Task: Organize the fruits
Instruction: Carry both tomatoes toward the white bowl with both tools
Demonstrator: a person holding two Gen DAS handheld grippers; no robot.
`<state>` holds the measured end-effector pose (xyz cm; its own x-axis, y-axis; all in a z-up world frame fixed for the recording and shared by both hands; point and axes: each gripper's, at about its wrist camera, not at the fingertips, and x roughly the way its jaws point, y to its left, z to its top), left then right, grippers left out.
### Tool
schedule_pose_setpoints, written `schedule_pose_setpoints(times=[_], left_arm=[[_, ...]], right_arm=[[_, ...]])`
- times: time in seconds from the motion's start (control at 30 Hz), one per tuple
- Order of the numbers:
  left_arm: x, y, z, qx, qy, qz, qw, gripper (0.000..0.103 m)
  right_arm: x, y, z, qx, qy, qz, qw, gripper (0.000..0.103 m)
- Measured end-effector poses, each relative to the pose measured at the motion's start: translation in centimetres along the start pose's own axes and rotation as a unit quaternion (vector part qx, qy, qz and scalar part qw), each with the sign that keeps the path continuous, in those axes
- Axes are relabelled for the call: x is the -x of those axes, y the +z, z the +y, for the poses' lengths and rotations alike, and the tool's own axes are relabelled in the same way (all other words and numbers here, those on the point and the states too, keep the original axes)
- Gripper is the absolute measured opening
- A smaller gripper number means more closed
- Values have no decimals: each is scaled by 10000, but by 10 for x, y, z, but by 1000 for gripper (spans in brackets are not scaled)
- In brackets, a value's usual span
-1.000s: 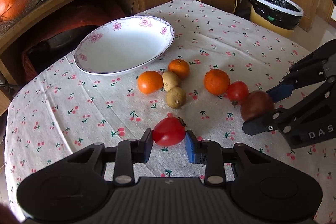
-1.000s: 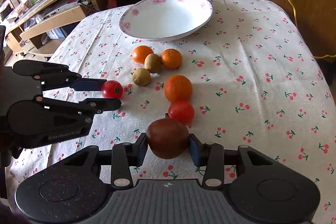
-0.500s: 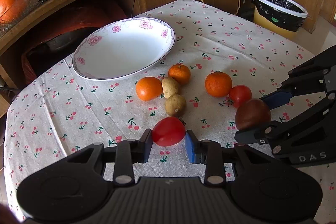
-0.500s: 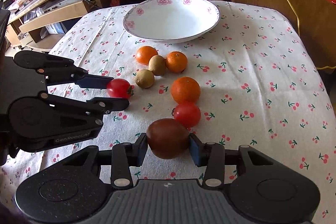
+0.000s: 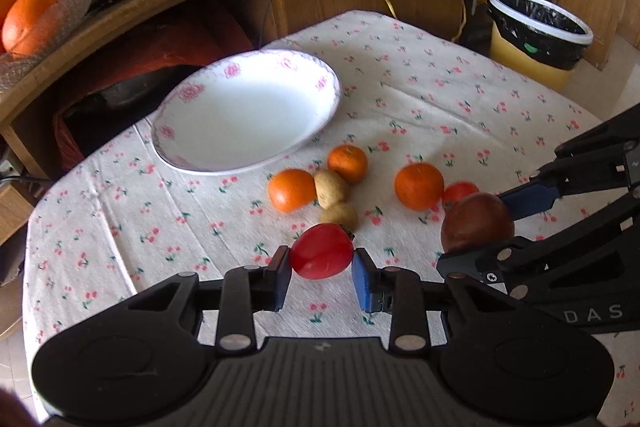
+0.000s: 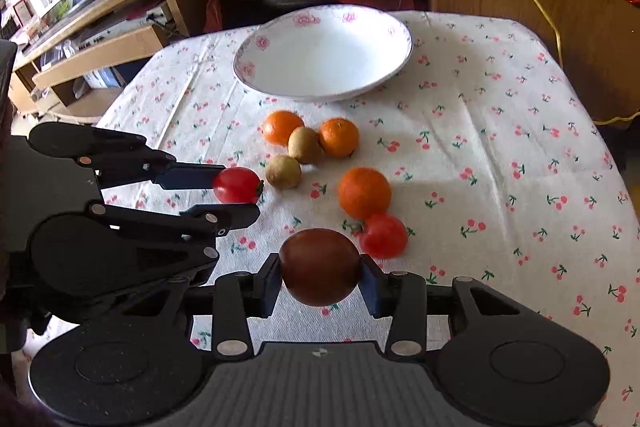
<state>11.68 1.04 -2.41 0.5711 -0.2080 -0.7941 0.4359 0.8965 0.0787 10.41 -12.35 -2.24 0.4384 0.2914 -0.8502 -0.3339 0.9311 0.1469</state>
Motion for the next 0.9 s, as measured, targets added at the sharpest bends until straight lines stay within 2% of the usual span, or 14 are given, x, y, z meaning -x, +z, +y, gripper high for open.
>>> schedule_pose_setpoints(times=[0.23,0.47,0.63,0.9], left_arm=[[6,12,5,71,182,-171,9997,41],[5,34,22,371,295,-401,9981,41],[-11,44,43,718,387,-350,9961,41],[-30,51,64,891,533,-290,9942,41]], right_arm=[[8,9,3,3,41,-249,9997,36],[15,25,4,16,-120,-532,9985,36],[6,46,-1,-15,-112,-712,9974,36],[-21,77,4,598,-218,-873,9942,36]])
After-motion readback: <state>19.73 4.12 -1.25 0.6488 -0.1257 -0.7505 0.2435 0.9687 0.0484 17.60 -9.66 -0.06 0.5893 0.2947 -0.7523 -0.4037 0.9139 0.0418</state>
